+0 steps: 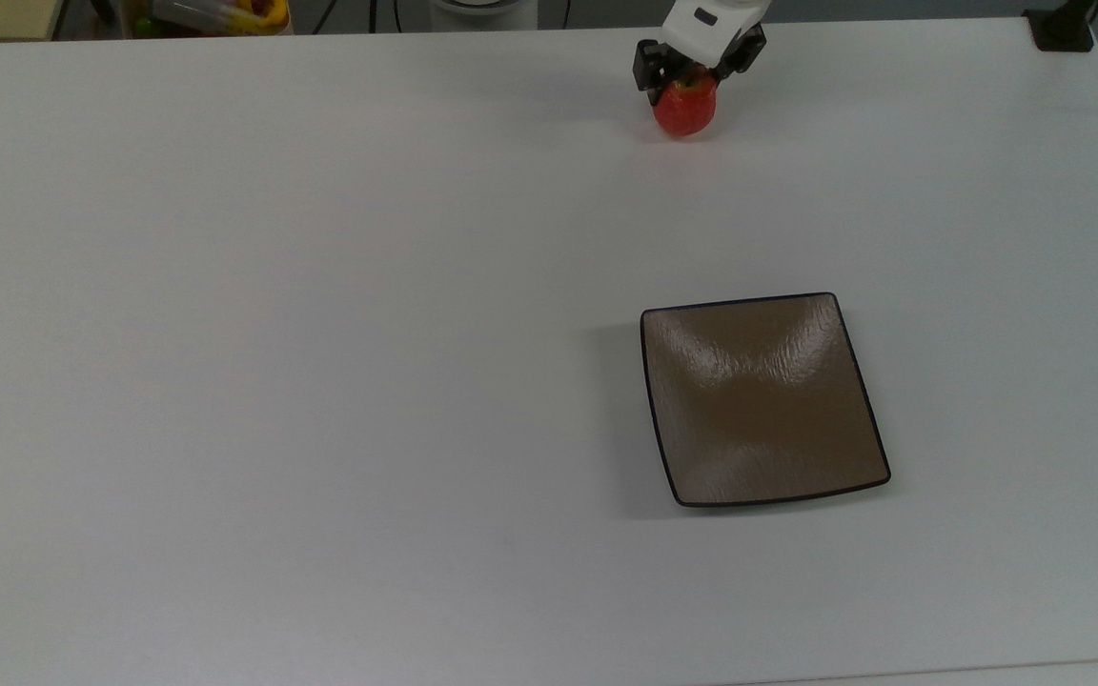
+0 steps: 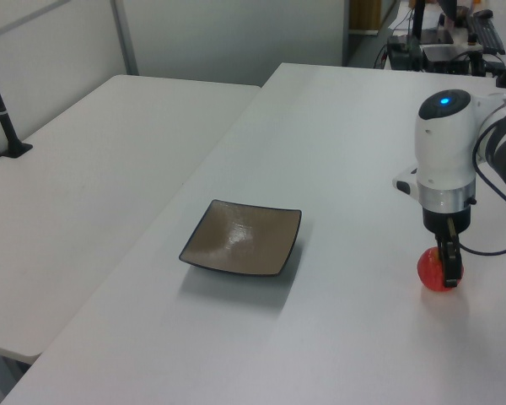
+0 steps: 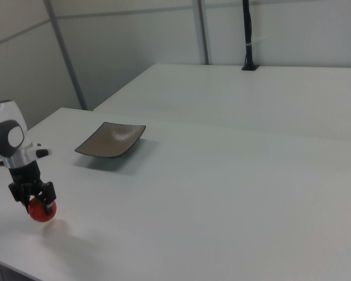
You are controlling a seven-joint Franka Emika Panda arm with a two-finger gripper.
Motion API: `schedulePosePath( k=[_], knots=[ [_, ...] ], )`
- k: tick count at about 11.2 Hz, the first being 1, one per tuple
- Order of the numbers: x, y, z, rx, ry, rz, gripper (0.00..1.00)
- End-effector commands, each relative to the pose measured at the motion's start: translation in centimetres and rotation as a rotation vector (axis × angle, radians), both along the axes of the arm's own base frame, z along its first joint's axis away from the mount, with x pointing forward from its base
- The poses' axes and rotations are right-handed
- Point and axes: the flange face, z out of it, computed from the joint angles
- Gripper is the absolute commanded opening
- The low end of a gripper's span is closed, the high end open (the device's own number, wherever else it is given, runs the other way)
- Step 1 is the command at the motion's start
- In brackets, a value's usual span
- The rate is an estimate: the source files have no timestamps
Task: Apples placed on a ceramic plate
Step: 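Close the gripper around the red apple, then lift the apple and carry it over the brown square plate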
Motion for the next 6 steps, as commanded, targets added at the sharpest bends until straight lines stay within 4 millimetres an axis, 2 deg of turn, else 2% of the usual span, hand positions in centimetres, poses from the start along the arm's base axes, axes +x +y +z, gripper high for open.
schedulePosePath(
  k=[1, 3, 5, 6],
  knots=[
    [2.3, -0.4, 5.6, -0.024, -0.015, -0.030, 0.25],
    [5.9, -1.8, 11.4, 0.003, -0.038, -0.070, 0.26],
    [10.0, -4.1, 17.1, 0.056, -0.060, -0.078, 0.26],
    [12.1, -5.0, 19.4, 0.080, -0.080, -0.097, 0.26]
  ],
)
